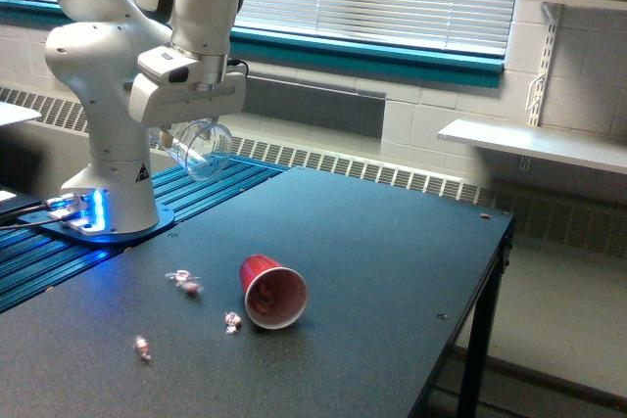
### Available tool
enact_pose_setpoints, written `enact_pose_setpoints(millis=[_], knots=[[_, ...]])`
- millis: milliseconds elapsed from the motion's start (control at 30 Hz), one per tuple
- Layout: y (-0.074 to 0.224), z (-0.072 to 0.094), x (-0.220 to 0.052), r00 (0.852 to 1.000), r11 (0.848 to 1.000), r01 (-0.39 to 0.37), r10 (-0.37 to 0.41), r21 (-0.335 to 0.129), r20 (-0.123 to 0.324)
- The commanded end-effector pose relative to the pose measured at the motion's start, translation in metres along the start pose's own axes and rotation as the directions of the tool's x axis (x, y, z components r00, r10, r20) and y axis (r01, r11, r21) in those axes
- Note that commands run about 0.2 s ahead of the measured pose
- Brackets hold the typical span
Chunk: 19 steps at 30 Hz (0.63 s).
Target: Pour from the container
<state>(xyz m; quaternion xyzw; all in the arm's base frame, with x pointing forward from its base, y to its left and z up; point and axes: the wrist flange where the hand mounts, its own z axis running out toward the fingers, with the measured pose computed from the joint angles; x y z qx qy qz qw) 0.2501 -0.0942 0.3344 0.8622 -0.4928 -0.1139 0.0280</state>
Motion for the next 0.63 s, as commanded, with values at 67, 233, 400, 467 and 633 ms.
enact_pose_setpoints(millis=[67,233,400,467,633], knots=[[-0.003,0.008,-0.006,1.000,1.000,0.023,-0.023,-0.021,0.003],[-0.005,0.008,-0.008,1.000,0.999,0.029,-0.029,-0.021,-0.002],[-0.009,0.007,-0.008,0.999,0.999,0.035,-0.035,-0.019,-0.021],[-0.010,0.006,-0.008,0.999,0.999,0.039,-0.040,-0.024,-0.034],[-0.014,0.004,-0.007,0.998,0.999,0.032,-0.032,-0.019,-0.050]])
